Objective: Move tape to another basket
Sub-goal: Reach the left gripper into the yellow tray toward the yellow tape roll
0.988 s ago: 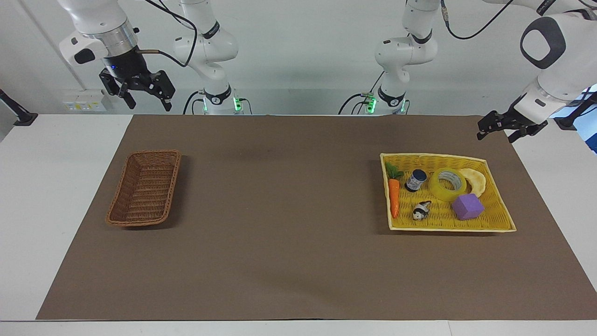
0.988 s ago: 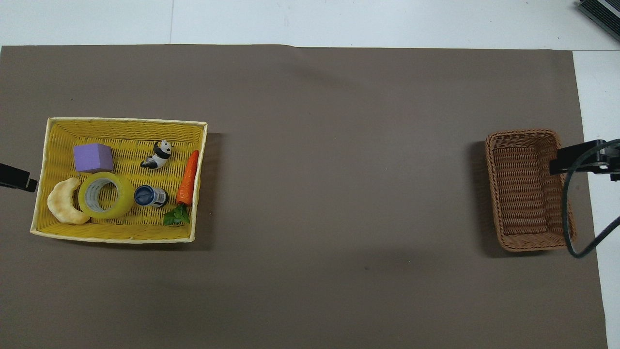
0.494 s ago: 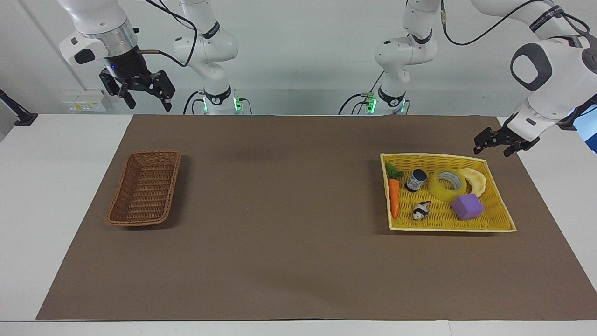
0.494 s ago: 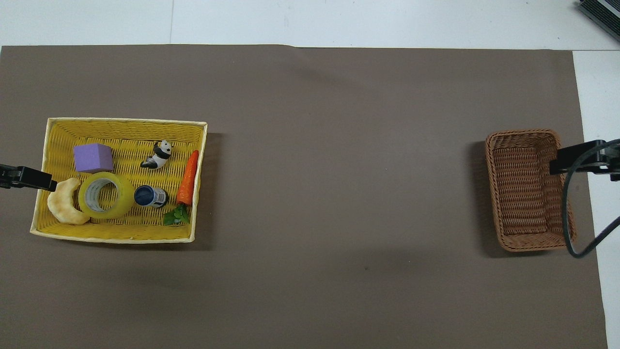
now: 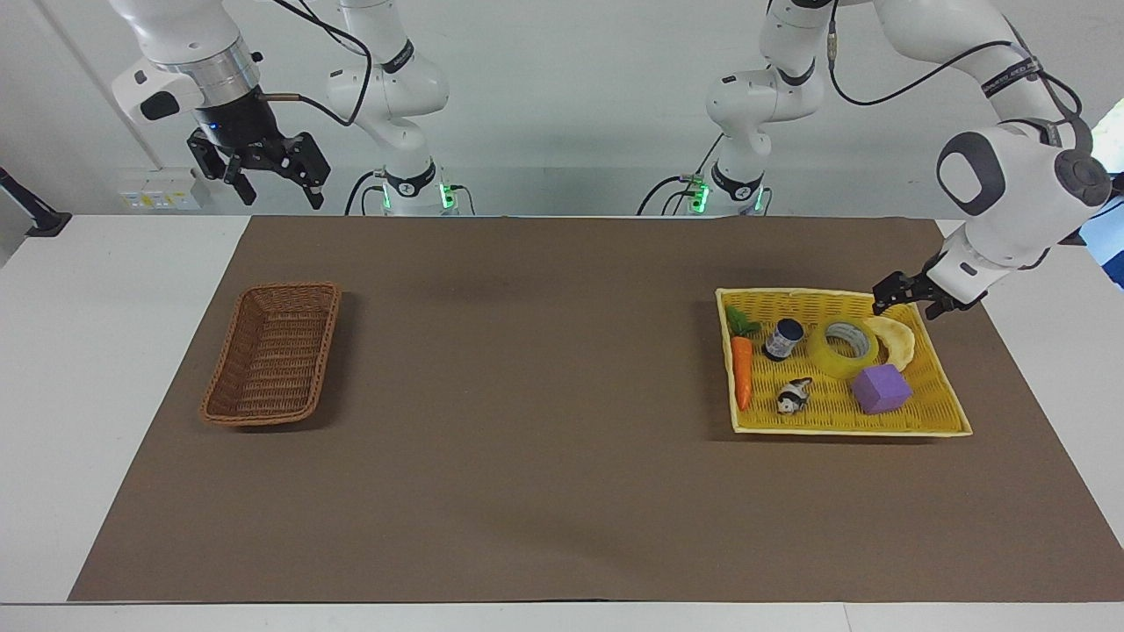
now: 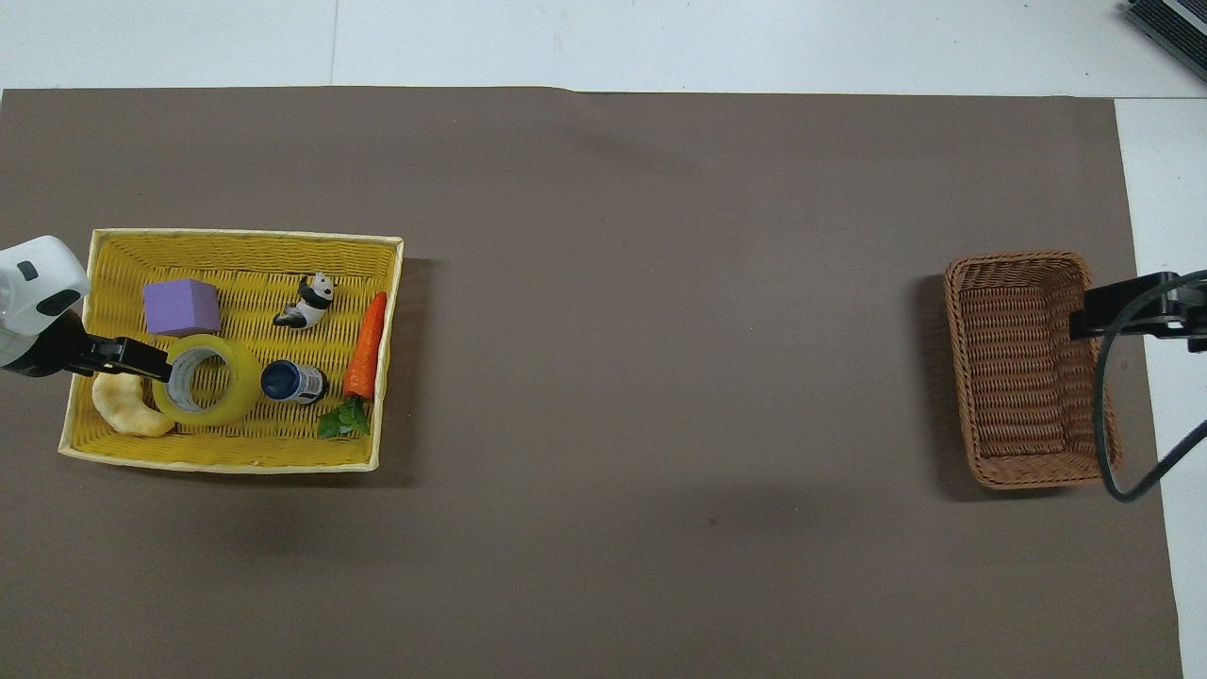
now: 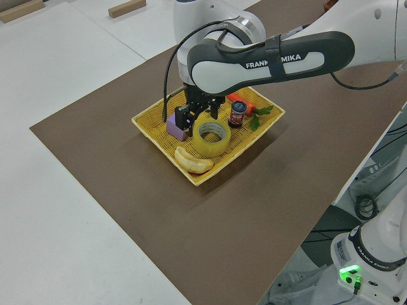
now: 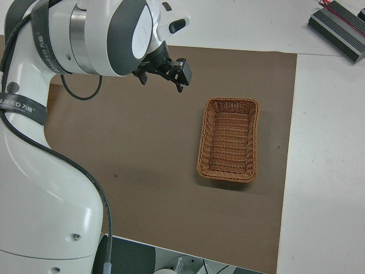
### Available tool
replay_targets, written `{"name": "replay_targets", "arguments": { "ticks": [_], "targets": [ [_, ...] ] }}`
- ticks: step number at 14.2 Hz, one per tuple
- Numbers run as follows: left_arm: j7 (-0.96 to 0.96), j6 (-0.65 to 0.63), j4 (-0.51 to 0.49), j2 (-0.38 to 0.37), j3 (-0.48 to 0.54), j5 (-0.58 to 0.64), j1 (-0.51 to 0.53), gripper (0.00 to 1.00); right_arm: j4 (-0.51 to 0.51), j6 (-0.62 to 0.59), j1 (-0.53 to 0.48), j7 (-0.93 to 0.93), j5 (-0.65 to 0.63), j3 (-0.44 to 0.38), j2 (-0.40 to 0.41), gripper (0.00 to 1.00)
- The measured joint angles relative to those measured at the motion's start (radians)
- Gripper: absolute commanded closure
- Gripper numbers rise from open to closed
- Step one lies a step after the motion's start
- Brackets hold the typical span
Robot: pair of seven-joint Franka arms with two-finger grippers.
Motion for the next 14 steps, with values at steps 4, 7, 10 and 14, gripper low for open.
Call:
{"name": "replay_targets", "arguments": {
  "ticks": [4,7,10,14],
  "targets": [
    [0.000,0.053,-0.044,0.000,0.003,0.000,0.001,0.03,0.000,0.000,0.000,0.000,0.000,0.000,0.000,0.00],
    [0.000,0.097,-0.072,0.000,0.003,0.000,0.001,0.13,0.000,0.000,0.000,0.000,0.000,0.000,0.000,0.00],
    [-0.002,0.132,-0.098,0.002,0.004,0.000,0.001,0.14,0.000,0.000,0.000,0.000,0.000,0.000,0.000,0.00],
    [-0.013,0.163,-0.107,0.014,0.003,0.000,0.001,0.21,0.000,0.000,0.000,0.000,0.000,0.000,0.000,0.00]
  ]
}}
